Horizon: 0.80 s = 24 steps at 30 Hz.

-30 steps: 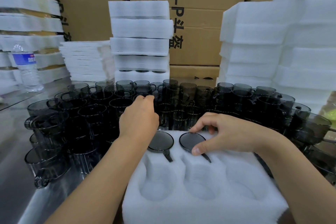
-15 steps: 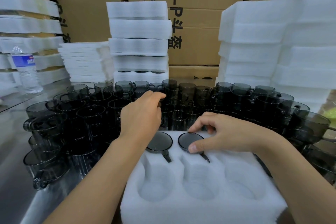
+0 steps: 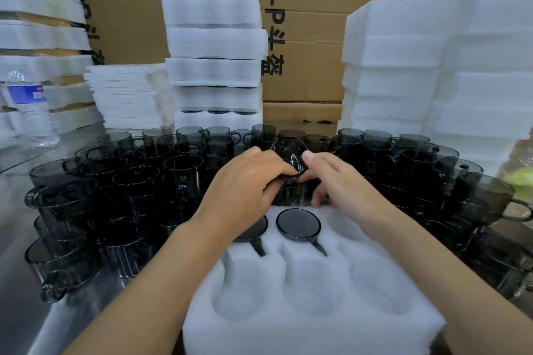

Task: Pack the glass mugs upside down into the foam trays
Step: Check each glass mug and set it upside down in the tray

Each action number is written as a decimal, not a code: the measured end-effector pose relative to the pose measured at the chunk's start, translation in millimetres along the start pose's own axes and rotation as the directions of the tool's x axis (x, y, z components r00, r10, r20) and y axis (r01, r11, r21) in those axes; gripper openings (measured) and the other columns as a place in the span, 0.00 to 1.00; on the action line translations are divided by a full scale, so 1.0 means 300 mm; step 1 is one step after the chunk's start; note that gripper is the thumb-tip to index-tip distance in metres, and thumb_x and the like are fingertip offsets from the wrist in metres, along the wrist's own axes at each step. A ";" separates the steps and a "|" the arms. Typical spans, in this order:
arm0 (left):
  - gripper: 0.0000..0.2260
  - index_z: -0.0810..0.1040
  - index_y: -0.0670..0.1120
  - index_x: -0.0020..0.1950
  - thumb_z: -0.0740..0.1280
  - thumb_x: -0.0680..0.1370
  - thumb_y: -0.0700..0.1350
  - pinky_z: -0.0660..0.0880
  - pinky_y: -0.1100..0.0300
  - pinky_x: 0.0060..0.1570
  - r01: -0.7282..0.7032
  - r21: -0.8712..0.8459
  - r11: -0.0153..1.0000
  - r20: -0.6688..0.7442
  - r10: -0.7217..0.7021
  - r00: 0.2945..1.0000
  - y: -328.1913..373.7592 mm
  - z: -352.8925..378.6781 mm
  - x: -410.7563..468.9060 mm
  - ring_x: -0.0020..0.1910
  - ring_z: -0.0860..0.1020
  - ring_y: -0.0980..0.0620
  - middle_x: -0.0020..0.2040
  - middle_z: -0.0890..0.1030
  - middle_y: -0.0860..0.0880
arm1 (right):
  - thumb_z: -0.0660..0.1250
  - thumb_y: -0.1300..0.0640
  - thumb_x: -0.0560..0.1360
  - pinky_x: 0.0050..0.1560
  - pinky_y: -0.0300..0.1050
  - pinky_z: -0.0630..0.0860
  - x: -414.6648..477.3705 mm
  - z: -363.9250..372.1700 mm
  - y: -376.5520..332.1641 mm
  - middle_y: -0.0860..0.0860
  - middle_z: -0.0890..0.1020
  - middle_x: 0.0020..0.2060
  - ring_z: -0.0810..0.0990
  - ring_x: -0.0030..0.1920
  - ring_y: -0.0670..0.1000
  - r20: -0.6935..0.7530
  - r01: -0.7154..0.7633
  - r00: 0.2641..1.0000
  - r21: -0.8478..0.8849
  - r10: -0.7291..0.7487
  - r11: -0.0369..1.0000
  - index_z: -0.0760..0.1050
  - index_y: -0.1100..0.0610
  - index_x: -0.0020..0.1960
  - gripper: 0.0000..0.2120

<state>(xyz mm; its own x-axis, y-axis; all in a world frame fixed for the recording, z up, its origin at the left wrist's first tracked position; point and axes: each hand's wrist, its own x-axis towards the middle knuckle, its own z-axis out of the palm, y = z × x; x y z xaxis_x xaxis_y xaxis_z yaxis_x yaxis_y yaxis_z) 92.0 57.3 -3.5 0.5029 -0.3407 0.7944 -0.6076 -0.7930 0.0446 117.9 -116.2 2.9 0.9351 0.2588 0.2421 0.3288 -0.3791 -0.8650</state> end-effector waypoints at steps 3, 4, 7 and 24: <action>0.09 0.84 0.44 0.49 0.72 0.71 0.34 0.75 0.54 0.39 -0.045 0.010 0.999 -0.011 0.045 0.999 -0.002 0.005 -0.001 0.40 0.74 0.48 0.48 0.81 0.48 | 0.62 0.37 0.73 0.33 0.32 0.69 -0.001 -0.004 0.006 0.35 0.81 0.40 0.78 0.30 0.41 -0.006 0.000 1.000 0.047 0.000 0.999 0.74 0.43 0.55 0.15; 0.10 0.84 0.45 0.49 0.72 0.71 0.34 0.76 0.52 0.39 -0.036 0.007 0.999 -0.031 0.036 0.999 -0.002 0.006 -0.001 0.41 0.74 0.49 0.51 0.79 0.48 | 0.62 0.38 0.73 0.32 0.31 0.69 0.000 -0.005 0.007 0.36 0.81 0.40 0.78 0.30 0.42 -0.008 0.003 1.000 0.063 -0.002 0.998 0.74 0.44 0.56 0.15; 0.17 0.79 0.49 0.58 0.73 0.70 0.40 0.76 0.55 0.43 0.077 -0.075 0.994 -0.109 -0.085 0.990 -0.003 0.003 -0.003 0.47 0.71 0.55 0.57 0.71 0.54 | 0.62 0.39 0.74 0.34 0.35 0.68 0.005 -0.005 0.013 0.38 0.82 0.41 0.78 0.31 0.43 -0.021 0.029 0.999 0.120 -0.026 0.992 0.75 0.44 0.55 0.14; 0.29 0.61 0.67 0.64 0.72 0.69 0.56 0.65 0.72 0.45 0.354 -0.109 0.929 0.102 -0.344 0.934 -0.016 0.016 -0.017 0.50 0.68 0.68 0.57 0.73 0.65 | 0.64 0.42 0.74 0.32 0.32 0.69 0.001 -0.001 0.011 0.48 0.81 0.45 0.76 0.31 0.41 -0.027 0.112 0.994 0.147 -0.109 0.983 0.74 0.43 0.57 0.13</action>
<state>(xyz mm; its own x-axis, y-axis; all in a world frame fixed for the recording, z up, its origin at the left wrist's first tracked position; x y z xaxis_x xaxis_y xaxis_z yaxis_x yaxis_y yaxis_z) 95.4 60.3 -10.6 0.7409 -0.0969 0.6646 -0.4533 -0.8023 0.3884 119.2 -117.6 0.2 0.8970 0.2744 0.3466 0.4081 -0.2128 -0.8878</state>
